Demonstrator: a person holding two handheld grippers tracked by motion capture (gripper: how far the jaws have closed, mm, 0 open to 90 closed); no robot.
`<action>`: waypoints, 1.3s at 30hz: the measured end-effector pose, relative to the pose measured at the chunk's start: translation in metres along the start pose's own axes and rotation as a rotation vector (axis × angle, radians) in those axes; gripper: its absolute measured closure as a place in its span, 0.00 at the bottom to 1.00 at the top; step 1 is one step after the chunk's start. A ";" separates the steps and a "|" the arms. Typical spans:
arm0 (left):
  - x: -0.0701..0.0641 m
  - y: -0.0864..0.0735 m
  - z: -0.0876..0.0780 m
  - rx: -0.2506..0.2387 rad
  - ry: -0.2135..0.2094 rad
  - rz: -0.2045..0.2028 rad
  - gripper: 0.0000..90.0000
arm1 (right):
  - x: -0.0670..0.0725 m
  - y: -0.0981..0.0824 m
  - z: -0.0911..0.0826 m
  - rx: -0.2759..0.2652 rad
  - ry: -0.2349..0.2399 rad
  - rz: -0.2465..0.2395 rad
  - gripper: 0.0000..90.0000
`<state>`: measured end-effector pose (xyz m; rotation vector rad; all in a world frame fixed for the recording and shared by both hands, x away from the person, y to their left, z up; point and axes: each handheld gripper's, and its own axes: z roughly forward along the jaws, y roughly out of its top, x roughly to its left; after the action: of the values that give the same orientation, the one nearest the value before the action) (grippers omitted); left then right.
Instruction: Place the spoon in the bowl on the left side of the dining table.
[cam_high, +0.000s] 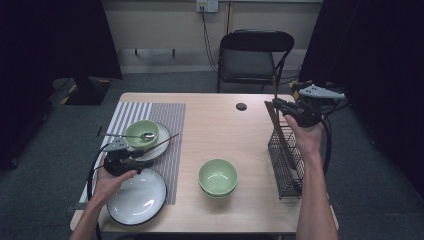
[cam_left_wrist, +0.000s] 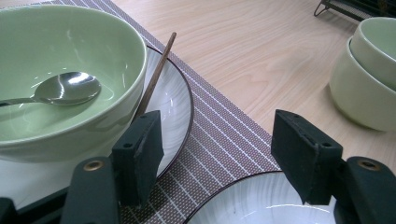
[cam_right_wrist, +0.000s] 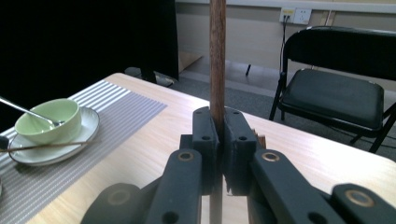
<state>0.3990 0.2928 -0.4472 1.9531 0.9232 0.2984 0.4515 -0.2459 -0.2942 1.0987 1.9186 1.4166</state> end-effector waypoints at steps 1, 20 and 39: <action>0.000 0.000 0.000 -0.001 -0.001 -0.004 0.38 | 0.001 0.002 0.000 -0.003 0.002 -0.004 0.94; -0.006 0.006 0.000 -0.038 -0.016 0.016 0.38 | 0.029 0.027 0.002 -0.036 0.032 -0.048 0.95; -0.017 0.017 -0.004 -0.089 -0.071 0.030 0.42 | 0.056 0.019 0.006 -0.055 0.153 0.017 0.95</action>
<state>0.3940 0.2784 -0.4286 1.8848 0.8221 0.2814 0.4315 -0.1932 -0.2745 1.0092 1.9660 1.5943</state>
